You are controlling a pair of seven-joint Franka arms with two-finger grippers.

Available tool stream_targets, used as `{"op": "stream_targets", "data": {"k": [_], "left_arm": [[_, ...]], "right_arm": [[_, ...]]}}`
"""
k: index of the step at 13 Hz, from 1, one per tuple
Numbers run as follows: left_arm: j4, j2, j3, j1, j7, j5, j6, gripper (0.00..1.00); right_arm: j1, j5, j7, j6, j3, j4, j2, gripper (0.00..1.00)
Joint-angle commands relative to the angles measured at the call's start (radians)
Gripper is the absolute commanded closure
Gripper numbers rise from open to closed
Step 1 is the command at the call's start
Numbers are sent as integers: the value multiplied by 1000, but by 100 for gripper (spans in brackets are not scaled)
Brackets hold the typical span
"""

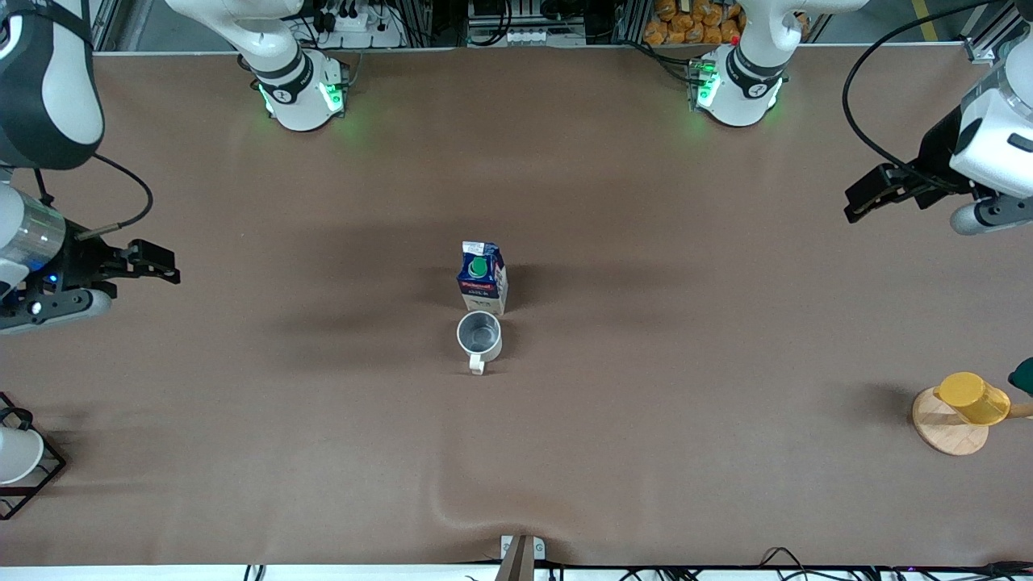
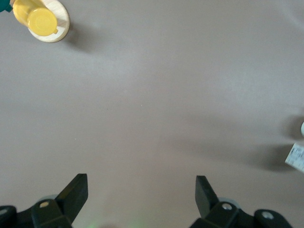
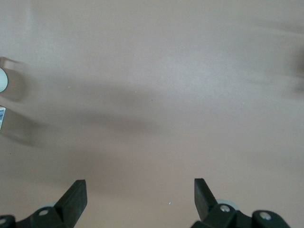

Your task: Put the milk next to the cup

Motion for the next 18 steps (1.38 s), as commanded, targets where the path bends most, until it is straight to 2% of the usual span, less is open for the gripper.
{"op": "stream_targets", "data": {"k": [1,4,6,8,15,18], "left_arm": [[-98,-82,-57,48,33,10,15,0],[-97,-87,-72,51,73,10,10,0],[-91,-88,-71,66,81,12,10,0],[-40,-64,-63,66,105,19,9,0],[-23,-55,-42,69,111,8,-1,0],[-8,-38,-43,69,107,2,-4,0]], "right_arm": [[-14,-17,7,14,11,-126,-132,0],[-48,-17,9,118,11,-317,-303,0],[-57,-11,9,120,11,-338,-325,0],[-60,-5,-4,111,11,-329,-318,0],[-90,-5,-57,-24,11,-125,-242,0],[-90,-7,-54,-33,11,-118,-238,0]]}}
